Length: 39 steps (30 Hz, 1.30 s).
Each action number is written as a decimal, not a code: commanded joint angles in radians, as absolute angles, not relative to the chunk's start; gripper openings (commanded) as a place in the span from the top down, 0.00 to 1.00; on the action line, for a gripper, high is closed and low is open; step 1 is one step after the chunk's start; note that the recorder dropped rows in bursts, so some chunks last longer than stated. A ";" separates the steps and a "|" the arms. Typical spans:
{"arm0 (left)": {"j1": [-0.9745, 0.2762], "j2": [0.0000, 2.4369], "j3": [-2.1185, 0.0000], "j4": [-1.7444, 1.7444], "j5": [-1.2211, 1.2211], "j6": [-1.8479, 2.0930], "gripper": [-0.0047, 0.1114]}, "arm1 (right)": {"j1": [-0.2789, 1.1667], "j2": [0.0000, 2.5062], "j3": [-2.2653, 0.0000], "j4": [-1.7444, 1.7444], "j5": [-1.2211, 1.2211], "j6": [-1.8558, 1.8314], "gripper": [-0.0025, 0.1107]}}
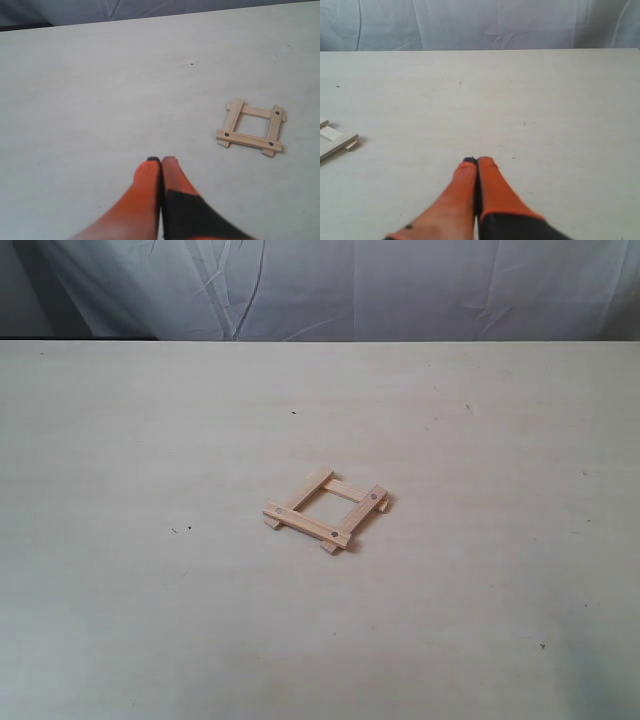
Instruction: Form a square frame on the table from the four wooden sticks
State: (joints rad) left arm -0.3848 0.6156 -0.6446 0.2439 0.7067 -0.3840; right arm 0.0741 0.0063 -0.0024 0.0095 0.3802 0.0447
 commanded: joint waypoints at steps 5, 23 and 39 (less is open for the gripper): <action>-0.375 0.605 -0.637 0.352 0.699 -0.381 0.96 | 0.069 0.000 0.000 0.010 0.368 0.040 0.98; 0.019 0.179 -0.170 0.188 0.400 -0.384 0.96 | 0.069 0.000 0.000 0.010 0.365 0.042 0.98; 0.019 0.000 0.000 0.194 0.244 -0.384 0.96 | 0.069 0.000 0.000 0.010 0.365 0.042 0.98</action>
State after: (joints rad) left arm 0.0152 0.0061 -0.0040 0.1955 0.2378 -0.3840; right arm 0.0741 0.0063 -0.0024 0.0095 0.3787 0.0447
